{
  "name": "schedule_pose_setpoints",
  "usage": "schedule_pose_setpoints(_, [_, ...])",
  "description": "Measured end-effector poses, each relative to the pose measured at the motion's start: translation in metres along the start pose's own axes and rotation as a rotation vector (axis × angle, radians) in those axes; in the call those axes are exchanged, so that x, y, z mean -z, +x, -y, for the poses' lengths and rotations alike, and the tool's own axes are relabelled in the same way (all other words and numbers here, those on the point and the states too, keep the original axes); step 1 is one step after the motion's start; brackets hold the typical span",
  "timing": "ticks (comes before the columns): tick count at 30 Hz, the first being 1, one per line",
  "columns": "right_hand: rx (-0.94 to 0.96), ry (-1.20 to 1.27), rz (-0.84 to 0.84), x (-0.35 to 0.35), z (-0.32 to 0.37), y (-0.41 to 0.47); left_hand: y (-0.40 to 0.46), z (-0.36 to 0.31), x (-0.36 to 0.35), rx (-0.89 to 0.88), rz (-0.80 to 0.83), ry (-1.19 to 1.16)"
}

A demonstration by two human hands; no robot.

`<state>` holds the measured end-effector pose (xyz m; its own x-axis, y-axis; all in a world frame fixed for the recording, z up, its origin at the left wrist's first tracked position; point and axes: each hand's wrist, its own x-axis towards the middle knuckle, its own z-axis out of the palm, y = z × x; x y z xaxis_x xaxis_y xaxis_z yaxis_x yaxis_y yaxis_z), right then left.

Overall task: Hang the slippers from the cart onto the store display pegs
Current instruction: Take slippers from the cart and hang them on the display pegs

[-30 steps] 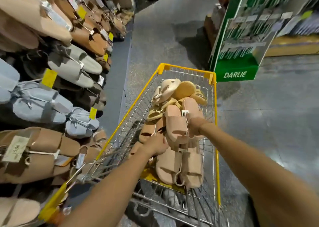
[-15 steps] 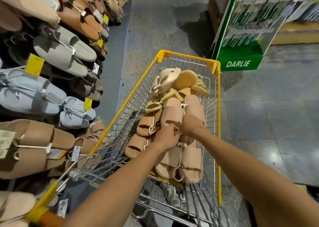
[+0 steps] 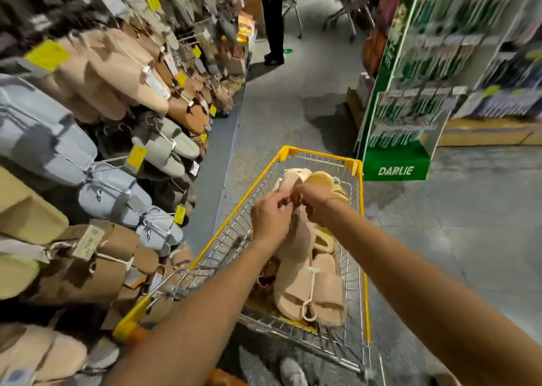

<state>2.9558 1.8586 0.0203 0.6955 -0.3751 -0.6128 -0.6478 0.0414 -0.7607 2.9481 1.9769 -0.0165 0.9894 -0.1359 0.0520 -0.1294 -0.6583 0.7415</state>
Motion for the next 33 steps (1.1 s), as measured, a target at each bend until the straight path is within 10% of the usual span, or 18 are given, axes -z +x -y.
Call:
schedule_pose_setpoints(8, [0.218, 0.238, 0.189, -0.037, 0.051, -0.139, -0.035, -0.034, 0.133, -0.268, -0.262, 0.116])
schedule_pose_setpoints(19, [1.308, -0.576, -0.03, -0.084, 0.089, -0.303, -0.121, -0.072, 0.328, -0.337, -0.67, 0.25])
schedule_pose_setpoints(33, [1.821, -0.045, 0.334, -0.175, 0.188, -0.579, -0.302, -0.158, 0.607, -0.398, -1.179, 0.379])
